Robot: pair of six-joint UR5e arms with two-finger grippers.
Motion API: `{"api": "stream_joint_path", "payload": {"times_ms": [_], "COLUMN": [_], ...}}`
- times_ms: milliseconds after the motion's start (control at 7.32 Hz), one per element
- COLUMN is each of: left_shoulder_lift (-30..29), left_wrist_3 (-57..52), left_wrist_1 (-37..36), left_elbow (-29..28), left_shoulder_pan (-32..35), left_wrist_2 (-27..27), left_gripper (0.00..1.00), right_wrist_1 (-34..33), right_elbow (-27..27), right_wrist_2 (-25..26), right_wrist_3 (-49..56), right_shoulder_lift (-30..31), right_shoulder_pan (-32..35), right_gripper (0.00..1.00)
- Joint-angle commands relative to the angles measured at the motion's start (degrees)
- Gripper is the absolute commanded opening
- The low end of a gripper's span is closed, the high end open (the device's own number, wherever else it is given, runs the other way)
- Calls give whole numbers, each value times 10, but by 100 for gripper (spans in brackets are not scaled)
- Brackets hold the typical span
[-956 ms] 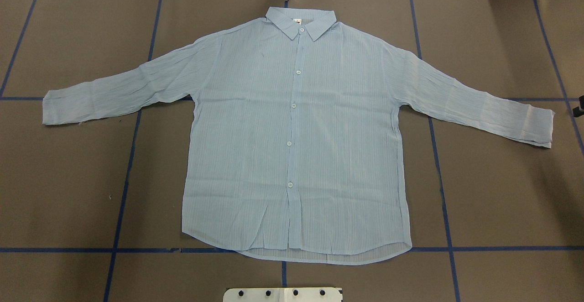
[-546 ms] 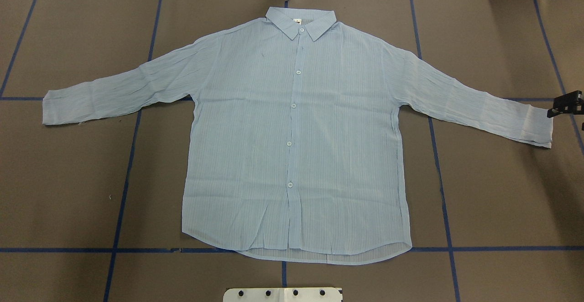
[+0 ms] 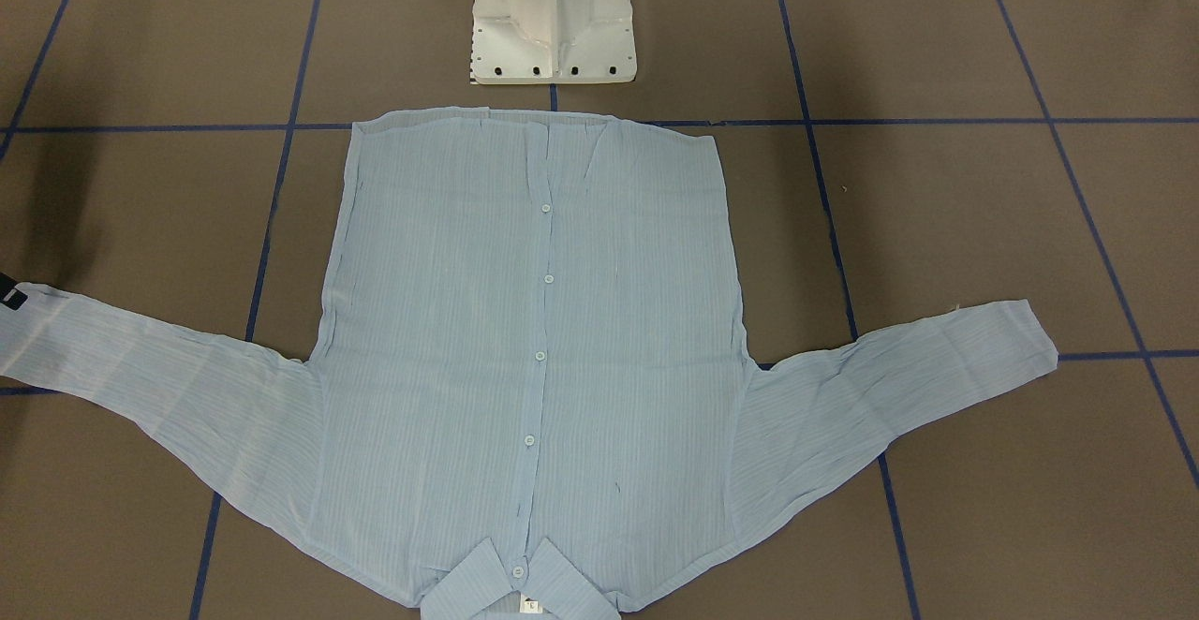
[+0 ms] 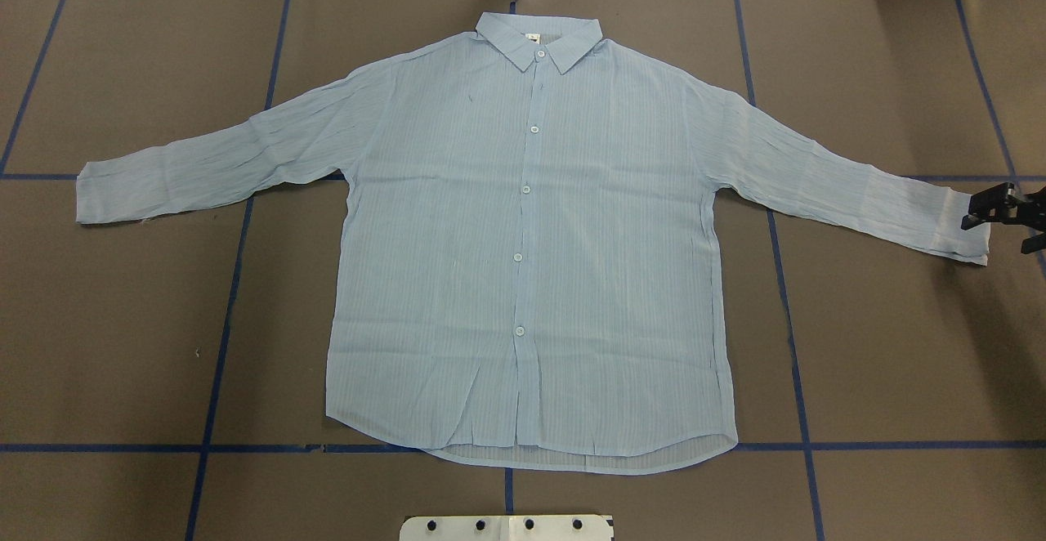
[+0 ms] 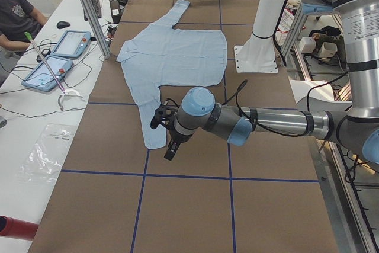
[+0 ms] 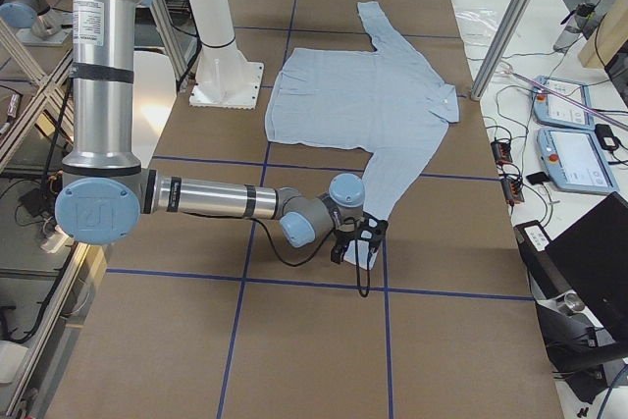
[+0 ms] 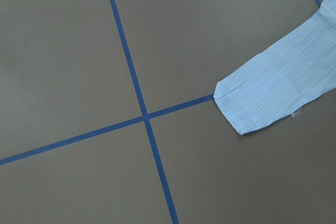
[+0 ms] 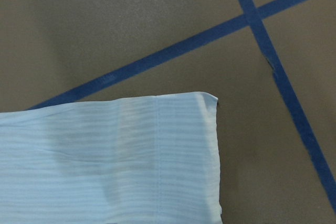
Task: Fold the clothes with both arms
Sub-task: 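Reach the right gripper toward the cuff of the sleeve nearest it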
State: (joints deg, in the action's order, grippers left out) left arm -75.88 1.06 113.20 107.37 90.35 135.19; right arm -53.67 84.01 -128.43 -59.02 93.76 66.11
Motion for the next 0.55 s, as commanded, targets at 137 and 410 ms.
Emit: {"api": "stream_joint_path", "payload": {"times_ms": [137, 410], "left_shoulder_lift": [-1, 0], "left_wrist_3": [0, 0], "left_wrist_1": [0, 0], "left_elbow": [3, 3], "left_shoulder_pan": [0, 0], "left_wrist_2": [0, 0], "left_gripper": [100, 100], "right_wrist_1": [0, -1], "right_elbow": [-6, -9], "right_wrist_2": [-2, -2], "right_wrist_3": [-1, -1], "right_shoulder_lift": [-1, -1], "right_shoulder_pan": [-13, -23], "right_gripper": [87, 85]}}
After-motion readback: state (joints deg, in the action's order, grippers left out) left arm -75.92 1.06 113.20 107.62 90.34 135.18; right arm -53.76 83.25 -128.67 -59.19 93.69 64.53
